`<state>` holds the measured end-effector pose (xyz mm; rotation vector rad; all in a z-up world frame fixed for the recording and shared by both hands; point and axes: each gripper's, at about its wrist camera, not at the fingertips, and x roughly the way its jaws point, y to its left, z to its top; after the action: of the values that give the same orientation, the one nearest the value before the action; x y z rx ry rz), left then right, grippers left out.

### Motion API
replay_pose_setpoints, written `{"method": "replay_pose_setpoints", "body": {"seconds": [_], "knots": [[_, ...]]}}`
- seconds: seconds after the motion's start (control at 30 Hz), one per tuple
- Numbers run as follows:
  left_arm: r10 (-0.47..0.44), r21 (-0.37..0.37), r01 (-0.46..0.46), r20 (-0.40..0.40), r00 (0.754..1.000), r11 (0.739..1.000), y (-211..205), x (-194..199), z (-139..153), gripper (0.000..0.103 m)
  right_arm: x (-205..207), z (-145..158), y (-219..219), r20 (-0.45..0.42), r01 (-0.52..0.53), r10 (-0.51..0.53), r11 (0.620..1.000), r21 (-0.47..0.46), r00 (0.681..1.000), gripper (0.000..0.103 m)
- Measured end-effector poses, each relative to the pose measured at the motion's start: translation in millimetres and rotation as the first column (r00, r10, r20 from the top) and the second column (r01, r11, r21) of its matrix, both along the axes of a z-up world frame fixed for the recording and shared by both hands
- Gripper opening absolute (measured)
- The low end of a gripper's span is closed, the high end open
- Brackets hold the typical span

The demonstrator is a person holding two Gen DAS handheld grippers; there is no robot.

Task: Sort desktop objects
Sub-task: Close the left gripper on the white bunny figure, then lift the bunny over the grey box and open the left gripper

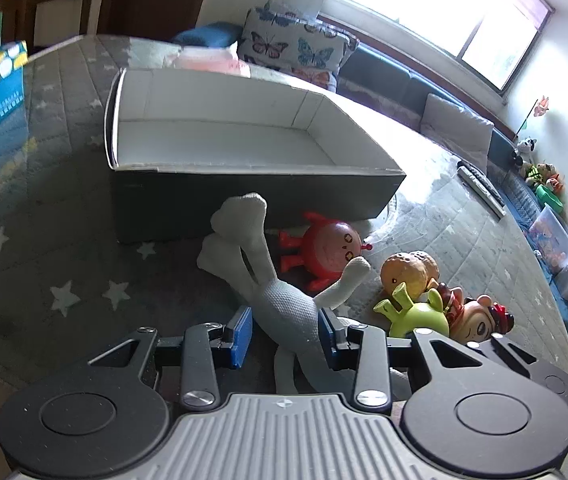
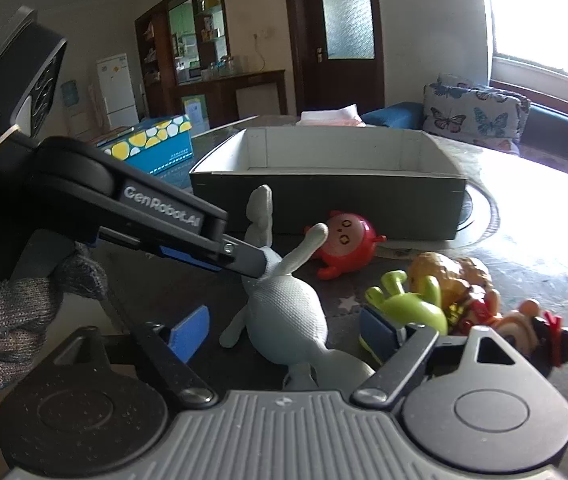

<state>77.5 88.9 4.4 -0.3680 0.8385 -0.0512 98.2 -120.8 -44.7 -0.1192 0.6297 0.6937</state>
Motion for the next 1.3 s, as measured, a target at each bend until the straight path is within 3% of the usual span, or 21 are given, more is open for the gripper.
{"method": "replay_pose_setpoints", "body": {"seconds": [0.13,0.3,0.4,0.53,0.8,0.97,1.3], "knots": [[0.011,-0.037,-0.012,-0.026,1.000,0.999,5.5,6.9,-6.4,0.039,2.0,-4.0,5.6,-0.005,-0.015,0.015,1.000,-0.020,1.000,0.072],[0.011,-0.098,-0.015,-0.046,0.999,0.995,11.6,12.7,-12.3,0.039,10.4,-12.0,5.0,-0.042,-0.006,0.006,1.000,-0.015,0.999,0.050],[0.015,-0.135,-0.023,-0.060,0.998,0.991,15.3,14.0,-14.5,0.039,12.6,-14.0,2.9,-0.048,0.000,-0.001,1.000,-0.013,0.999,0.046],[0.018,-0.196,-0.033,-0.077,0.997,0.980,19.2,12.4,-14.6,0.039,15.0,-16.5,2.5,-0.050,-0.002,0.002,1.000,-0.011,0.999,0.045],[0.032,-0.231,-0.048,-0.072,0.997,0.972,19.3,15.4,-24.1,0.038,14.7,-16.7,3.9,-0.048,0.000,0.000,1.000,-0.011,0.999,0.044],[0.012,-0.262,-0.027,-0.058,0.998,0.965,24.4,9.7,-14.5,0.029,12.6,-11.4,2.9,-0.049,-0.004,0.004,1.000,-0.005,0.999,0.043],[-0.014,-0.249,0.048,0.134,0.991,0.967,27.8,9.2,47.4,0.027,20.7,37.4,-5.1,0.063,-0.010,0.007,0.999,0.039,0.998,0.043]]}}
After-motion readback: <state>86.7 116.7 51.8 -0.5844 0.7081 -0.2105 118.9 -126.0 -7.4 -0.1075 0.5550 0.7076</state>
